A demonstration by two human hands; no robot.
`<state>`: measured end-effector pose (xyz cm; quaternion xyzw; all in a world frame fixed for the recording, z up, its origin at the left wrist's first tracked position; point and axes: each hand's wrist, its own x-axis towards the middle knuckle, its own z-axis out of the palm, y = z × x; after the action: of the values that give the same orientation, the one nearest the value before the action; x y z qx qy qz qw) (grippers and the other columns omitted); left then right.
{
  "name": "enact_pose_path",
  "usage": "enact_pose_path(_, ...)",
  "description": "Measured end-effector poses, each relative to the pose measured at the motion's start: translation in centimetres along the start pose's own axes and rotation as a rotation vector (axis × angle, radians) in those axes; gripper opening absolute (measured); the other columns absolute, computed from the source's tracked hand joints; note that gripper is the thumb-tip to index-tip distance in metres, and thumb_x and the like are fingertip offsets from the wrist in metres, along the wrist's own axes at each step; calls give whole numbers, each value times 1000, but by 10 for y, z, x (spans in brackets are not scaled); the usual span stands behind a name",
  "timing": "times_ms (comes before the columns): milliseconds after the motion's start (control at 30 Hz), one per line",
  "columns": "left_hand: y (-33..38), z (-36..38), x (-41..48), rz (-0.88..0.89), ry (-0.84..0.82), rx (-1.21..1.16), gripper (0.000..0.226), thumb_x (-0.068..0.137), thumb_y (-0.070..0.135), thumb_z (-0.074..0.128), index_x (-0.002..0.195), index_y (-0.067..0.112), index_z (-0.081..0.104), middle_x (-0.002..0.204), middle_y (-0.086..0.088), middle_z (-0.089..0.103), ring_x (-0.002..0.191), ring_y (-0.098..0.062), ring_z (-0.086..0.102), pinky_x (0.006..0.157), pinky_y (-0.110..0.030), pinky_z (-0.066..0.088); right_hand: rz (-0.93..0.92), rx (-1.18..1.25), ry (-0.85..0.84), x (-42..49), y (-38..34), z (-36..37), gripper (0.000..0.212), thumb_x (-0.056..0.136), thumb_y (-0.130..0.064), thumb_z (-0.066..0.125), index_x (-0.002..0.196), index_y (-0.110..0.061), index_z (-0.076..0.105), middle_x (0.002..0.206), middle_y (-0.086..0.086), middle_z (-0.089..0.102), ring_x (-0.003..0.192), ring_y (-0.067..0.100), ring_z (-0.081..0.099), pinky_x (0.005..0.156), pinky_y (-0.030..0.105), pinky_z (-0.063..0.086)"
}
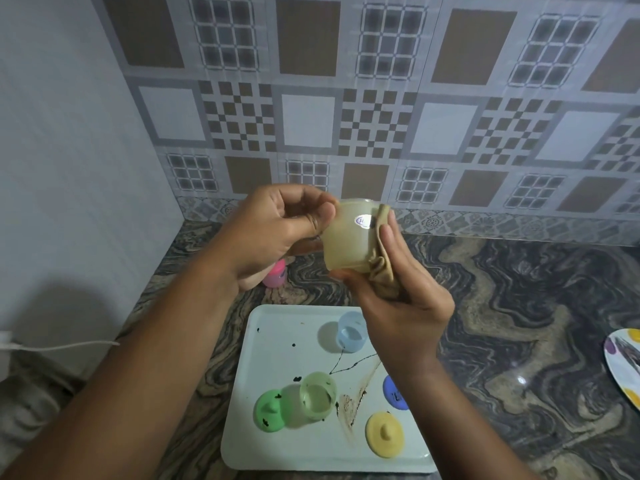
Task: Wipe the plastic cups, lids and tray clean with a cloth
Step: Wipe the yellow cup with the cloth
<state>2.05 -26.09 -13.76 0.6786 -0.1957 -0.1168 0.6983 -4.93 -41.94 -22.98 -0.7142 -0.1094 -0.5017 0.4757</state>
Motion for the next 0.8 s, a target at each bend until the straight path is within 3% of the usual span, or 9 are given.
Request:
enact_pose_path(167, -5, -6, 3, -15, 15, -29, 15, 74, 17, 68, 88, 11, 70, 83, 2, 71, 84, -11, 69, 69, -25, 58, -150, -152, -84, 1, 5, 1, 52, 78, -14, 91, 120, 5, 68, 134, 30, 60, 121, 21, 68, 96, 23, 57)
enact_pose_path(300, -8, -21, 8, 6, 84, 127, 15, 70, 24, 73, 85, 20, 75, 94, -7, 75, 93, -19, 69, 84, -35, 60, -115, -150, -135, -2, 21, 2, 51, 75, -10, 93, 119, 2, 72, 135, 26, 61, 122, 16, 67, 100, 19, 53)
enact_pose_path(433, -23, -30, 15, 74, 135, 401, 10, 79, 20, 78, 88, 25, 77, 89, 8, 77, 89, -6, 71, 84, -23, 56, -9, -149, -135, -7, 43, 5, 53, 78, -9, 90, 125, 3, 69, 138, 21, 62, 123, 20, 67, 100, 24, 54)
enact_pose_path(567, -57, -31, 28, 132, 214, 633, 8, 82, 18, 79, 90, 20, 78, 87, 9, 75, 81, -4, 70, 77, -17, 54, 63, -201, -189, -5, 79, 14, 50, 76, -1, 88, 123, 0, 72, 137, 20, 62, 120, 24, 68, 100, 26, 56)
enact_pose_path(700, -106, -29, 45, 166, 259, 866, 10, 84, 16, 75, 92, 13, 79, 88, 1, 77, 78, -8, 69, 76, -15, 51, 89, -287, -370, -7, 122, 28, 53, 75, 6, 82, 126, 3, 69, 139, 25, 59, 122, 34, 65, 101, 43, 56)
enact_pose_path(800, -146, -31, 62, 125, 224, 1016, 14, 85, 18, 70, 93, 12, 80, 90, -7, 78, 81, -21, 72, 77, -32, 58, 132, -356, -535, -10, 152, 43, 56, 76, 8, 76, 131, 5, 65, 143, 29, 55, 124, 46, 61, 100, 56, 55)
